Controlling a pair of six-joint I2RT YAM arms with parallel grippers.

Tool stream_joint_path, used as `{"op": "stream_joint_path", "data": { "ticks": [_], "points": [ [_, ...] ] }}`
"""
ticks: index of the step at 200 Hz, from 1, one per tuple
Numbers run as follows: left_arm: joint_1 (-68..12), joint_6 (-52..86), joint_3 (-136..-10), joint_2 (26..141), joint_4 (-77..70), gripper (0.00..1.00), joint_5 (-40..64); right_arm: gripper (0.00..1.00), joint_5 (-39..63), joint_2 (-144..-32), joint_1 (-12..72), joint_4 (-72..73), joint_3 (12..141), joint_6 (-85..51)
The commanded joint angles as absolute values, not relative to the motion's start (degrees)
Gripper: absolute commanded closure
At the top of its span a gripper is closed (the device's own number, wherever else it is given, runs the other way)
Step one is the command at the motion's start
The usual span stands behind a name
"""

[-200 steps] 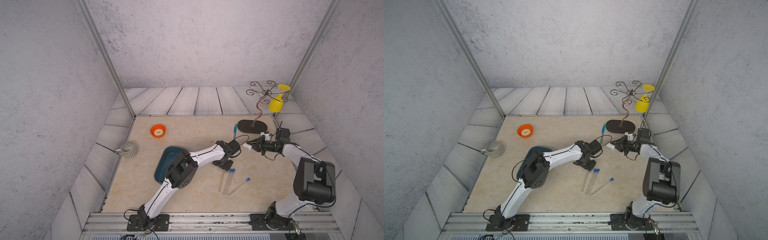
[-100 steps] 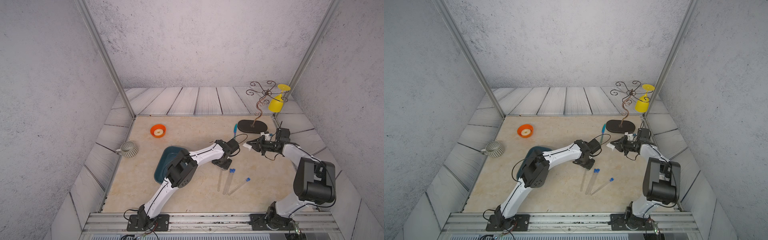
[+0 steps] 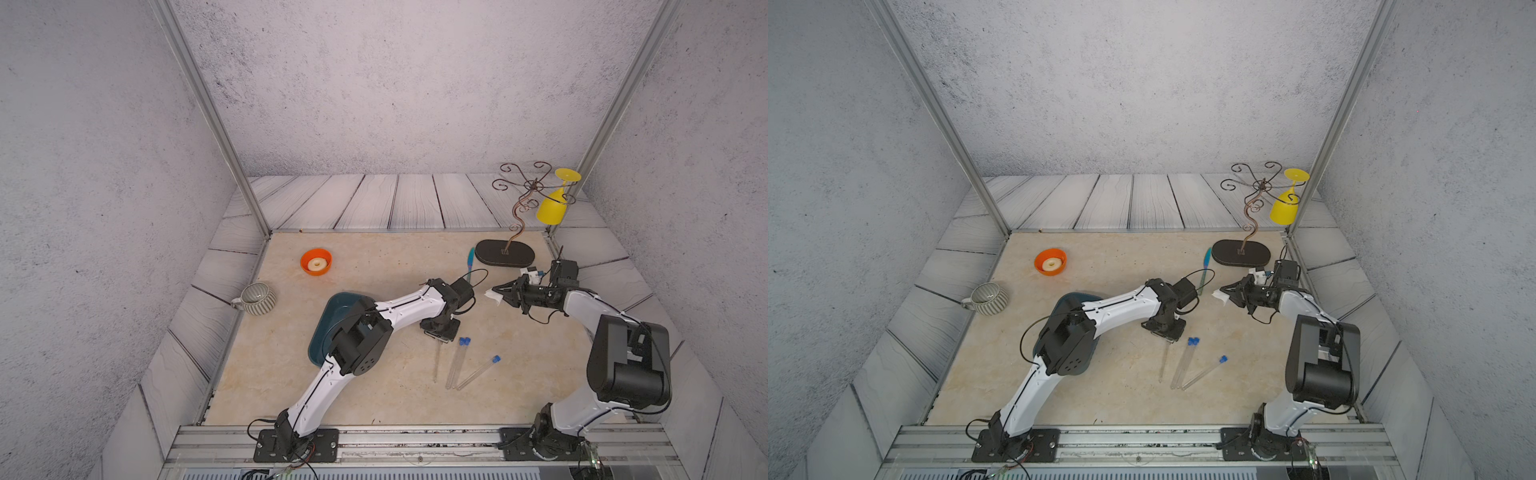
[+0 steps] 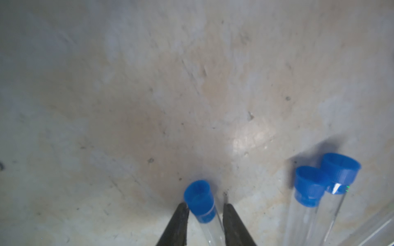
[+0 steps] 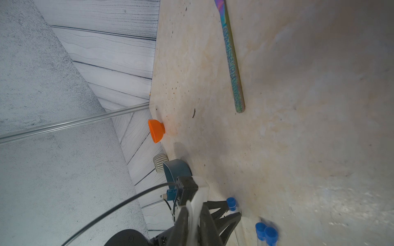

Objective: Wipe the exteriors of test tubes
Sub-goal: Pick up the test tube at the center of the board.

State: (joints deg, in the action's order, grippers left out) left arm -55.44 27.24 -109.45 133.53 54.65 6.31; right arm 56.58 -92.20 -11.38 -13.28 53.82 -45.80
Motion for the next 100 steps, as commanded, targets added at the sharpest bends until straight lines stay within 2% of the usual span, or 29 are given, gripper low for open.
{"op": "stream_joint_path", "data": {
  "ticks": [1, 100],
  "points": [
    [-56.9, 28.4, -106.5, 134.6, 58.7, 0.68, 7.9, 0.86, 55.6, -88.5, -11.2, -13.4, 52.7, -44.9],
    [-57.8, 28.4, -105.0, 135.1, 57.9, 0.88, 4.8, 0.86, 55.1, -86.0, -11.2, -14.5, 51.0, -44.0]
  ]
}}
